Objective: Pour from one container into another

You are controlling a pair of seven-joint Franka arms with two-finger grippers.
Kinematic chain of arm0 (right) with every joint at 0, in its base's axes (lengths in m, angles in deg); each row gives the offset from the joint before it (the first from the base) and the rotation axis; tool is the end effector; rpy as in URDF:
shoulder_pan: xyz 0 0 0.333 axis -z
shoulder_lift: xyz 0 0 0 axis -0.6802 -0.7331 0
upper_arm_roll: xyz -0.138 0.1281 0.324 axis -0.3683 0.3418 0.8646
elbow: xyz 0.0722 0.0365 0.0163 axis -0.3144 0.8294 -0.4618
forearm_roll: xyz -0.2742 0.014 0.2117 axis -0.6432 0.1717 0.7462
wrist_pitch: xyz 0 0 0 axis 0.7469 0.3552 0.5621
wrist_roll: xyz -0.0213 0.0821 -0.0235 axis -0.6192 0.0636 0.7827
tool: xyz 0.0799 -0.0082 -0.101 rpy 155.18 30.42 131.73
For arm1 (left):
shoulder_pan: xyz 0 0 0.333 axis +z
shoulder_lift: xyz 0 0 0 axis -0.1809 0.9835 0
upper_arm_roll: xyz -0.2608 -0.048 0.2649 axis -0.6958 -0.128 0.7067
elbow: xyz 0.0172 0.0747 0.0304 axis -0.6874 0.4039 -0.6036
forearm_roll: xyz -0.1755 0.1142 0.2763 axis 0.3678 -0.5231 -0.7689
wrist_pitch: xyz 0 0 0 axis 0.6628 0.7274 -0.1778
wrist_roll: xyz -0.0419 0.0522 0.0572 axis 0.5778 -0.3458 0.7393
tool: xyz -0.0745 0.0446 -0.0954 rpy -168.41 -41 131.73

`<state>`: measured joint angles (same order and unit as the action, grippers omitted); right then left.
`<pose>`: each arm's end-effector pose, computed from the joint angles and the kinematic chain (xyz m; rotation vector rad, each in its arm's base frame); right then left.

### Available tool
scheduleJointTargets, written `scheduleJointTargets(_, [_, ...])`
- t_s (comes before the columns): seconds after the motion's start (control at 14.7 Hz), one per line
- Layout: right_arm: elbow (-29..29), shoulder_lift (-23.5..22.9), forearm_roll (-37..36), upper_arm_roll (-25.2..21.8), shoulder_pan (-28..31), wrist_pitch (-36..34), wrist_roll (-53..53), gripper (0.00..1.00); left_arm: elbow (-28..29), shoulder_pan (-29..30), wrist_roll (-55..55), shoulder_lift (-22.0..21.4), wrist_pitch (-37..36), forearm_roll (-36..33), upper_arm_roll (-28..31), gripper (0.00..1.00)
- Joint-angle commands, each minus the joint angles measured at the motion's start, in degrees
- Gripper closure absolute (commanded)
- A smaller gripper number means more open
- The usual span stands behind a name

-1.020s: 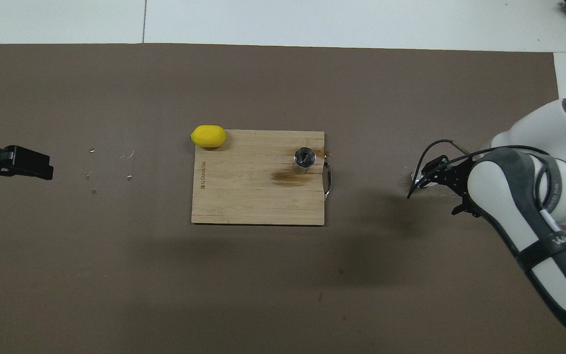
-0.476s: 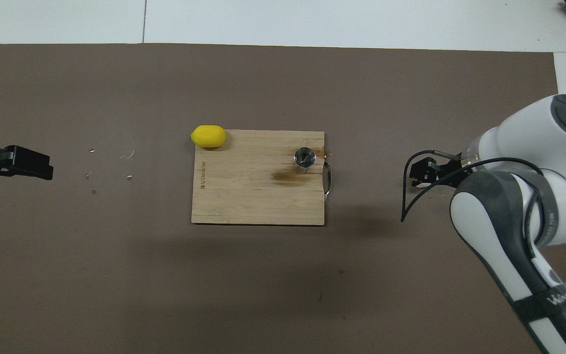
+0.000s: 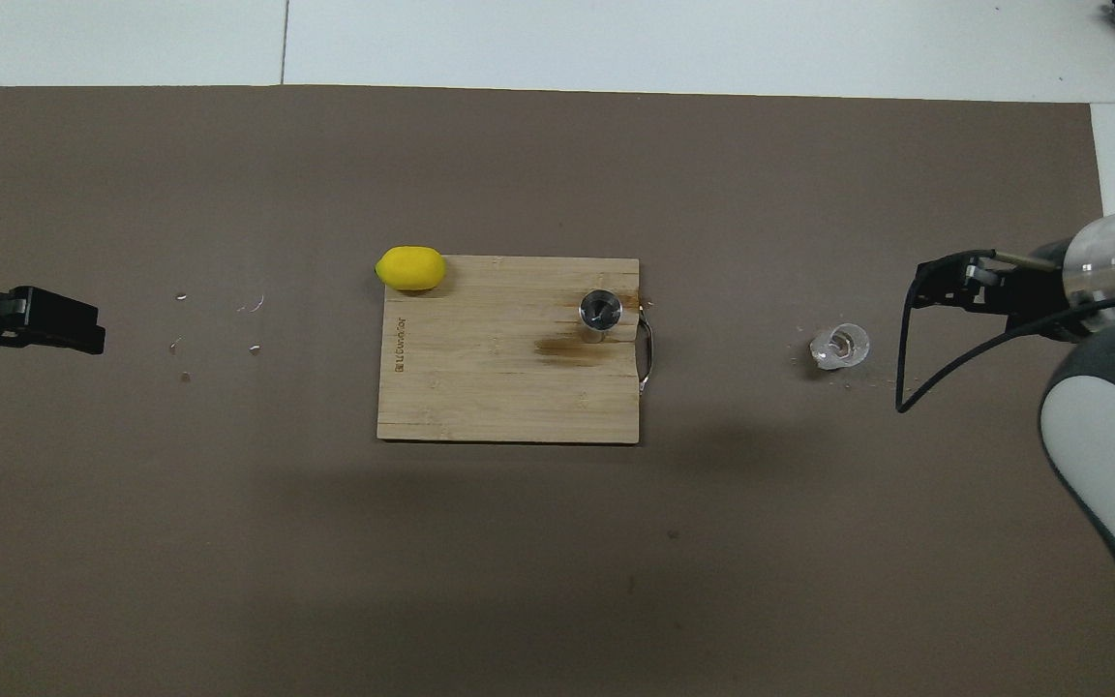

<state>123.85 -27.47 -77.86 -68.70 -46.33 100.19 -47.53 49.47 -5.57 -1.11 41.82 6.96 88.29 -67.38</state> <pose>0.5111 0.0147 0.6060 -3.0749 0.4629 -0.1449 0.4783 -0.0393 0.6664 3.1256 -0.0767 -0.0648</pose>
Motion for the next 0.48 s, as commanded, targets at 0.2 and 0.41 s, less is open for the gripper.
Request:
scheduleJointTargets(0.2, [-12.9,-3.7,-3.5,0.4,3.5,-9.2,2.2,0.00,1.1,0.1,-0.6,-0.8,0.3,0.5,0.3,0.00])
scheduleJointTargets(0.41, [-16.4,-5.2,-2.8,0.6,3.1,-14.1,3.1,0.00,1.1,0.1,-0.6,-0.8,0.3,0.5,0.3,0.00])
